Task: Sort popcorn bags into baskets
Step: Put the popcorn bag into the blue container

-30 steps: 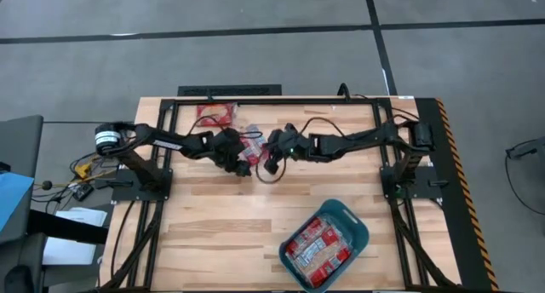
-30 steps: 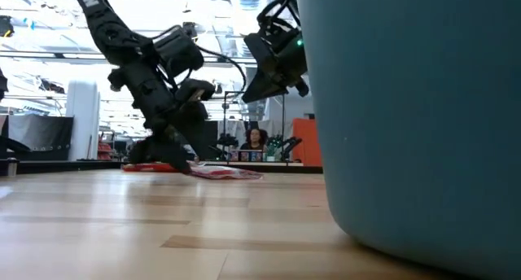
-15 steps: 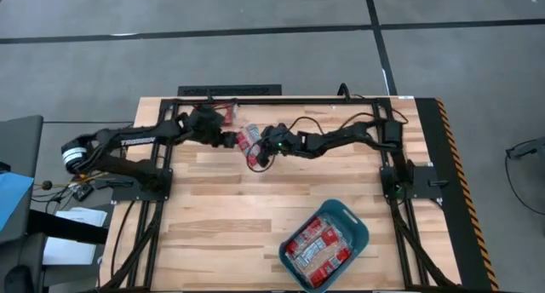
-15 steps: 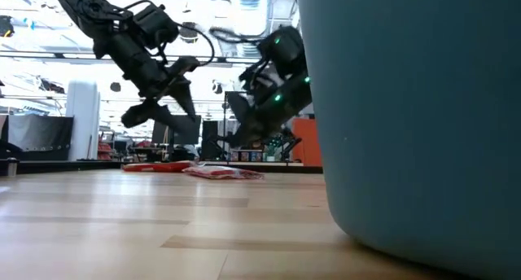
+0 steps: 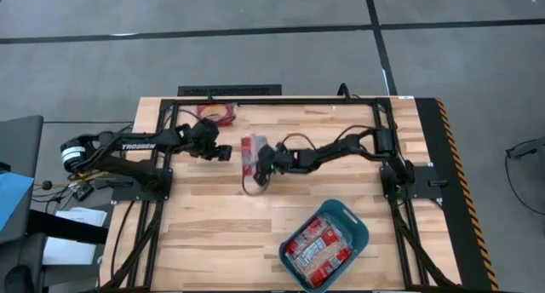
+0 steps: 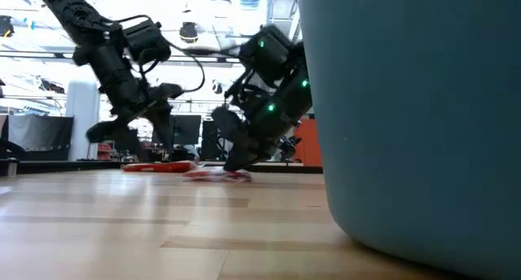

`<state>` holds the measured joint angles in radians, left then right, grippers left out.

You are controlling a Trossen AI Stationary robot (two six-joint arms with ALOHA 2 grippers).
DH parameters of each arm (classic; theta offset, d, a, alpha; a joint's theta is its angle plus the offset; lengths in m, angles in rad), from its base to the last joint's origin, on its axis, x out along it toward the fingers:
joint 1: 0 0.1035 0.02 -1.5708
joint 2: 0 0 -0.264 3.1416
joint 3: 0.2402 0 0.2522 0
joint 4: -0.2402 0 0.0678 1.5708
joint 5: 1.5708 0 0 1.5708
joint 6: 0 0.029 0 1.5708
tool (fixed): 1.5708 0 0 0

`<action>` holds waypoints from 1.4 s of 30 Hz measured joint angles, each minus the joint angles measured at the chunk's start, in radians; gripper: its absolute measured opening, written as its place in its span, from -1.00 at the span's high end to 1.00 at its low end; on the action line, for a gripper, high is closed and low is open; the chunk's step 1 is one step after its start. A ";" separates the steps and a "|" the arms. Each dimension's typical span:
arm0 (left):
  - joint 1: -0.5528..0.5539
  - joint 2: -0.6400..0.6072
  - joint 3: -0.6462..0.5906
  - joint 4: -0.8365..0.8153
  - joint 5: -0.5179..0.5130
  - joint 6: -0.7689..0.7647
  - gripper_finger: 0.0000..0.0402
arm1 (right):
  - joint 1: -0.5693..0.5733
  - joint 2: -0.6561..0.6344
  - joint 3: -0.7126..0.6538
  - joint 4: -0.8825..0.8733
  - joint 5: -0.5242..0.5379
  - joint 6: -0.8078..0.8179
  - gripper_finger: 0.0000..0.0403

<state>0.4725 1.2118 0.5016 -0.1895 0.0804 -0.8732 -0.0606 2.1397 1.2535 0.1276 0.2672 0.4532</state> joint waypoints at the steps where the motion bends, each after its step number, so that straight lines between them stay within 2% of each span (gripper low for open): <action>1: -0.009 0.000 -0.023 0.024 -0.011 -0.022 -0.15 | 0.023 -0.006 -0.001 -0.005 0.005 0.019 0.93; 5: -0.036 0.000 -0.128 0.209 -0.030 -0.119 -0.15 | 0.094 -0.008 -0.004 0.023 0.035 0.058 0.89; 10: -0.057 0.000 -0.227 0.468 -0.040 -0.223 -0.15 | 0.126 -0.007 -0.004 0.049 0.039 0.099 0.92; 14: -0.081 0.000 -0.246 0.485 -0.039 -0.239 -0.15 | 0.142 -0.018 -0.005 0.063 0.076 0.049 0.93; 17: -0.096 0.000 -0.249 0.486 -0.044 -0.247 -0.15 | 0.170 -0.073 -0.001 0.079 0.180 -0.014 0.91; 20: -0.113 0.000 -0.250 0.506 -0.065 -0.249 -0.15 | 0.188 -0.116 -0.003 -0.009 0.276 -0.043 0.92; 23: -0.126 0.005 -0.250 0.511 -0.092 -0.249 -0.15 | 0.181 -0.108 -0.006 -0.089 0.315 -0.044 0.94; 28: -0.143 0.058 -0.249 0.591 -0.086 -0.262 -0.15 | 0.163 -0.084 -0.006 -0.105 0.307 -0.033 0.92; 37: -0.192 0.254 -0.246 0.803 -0.084 -0.303 -0.15 | 0.158 -0.009 -0.005 -0.090 0.269 0.003 0.93; 42: -0.203 0.292 -0.233 0.836 -0.078 -0.304 -0.15 | 0.158 0.021 -0.001 -0.067 0.258 0.022 0.93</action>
<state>0.2700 1.5035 0.2682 0.6463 0.0022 -1.1774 0.0975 2.1610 1.2522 0.0603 0.5248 0.4747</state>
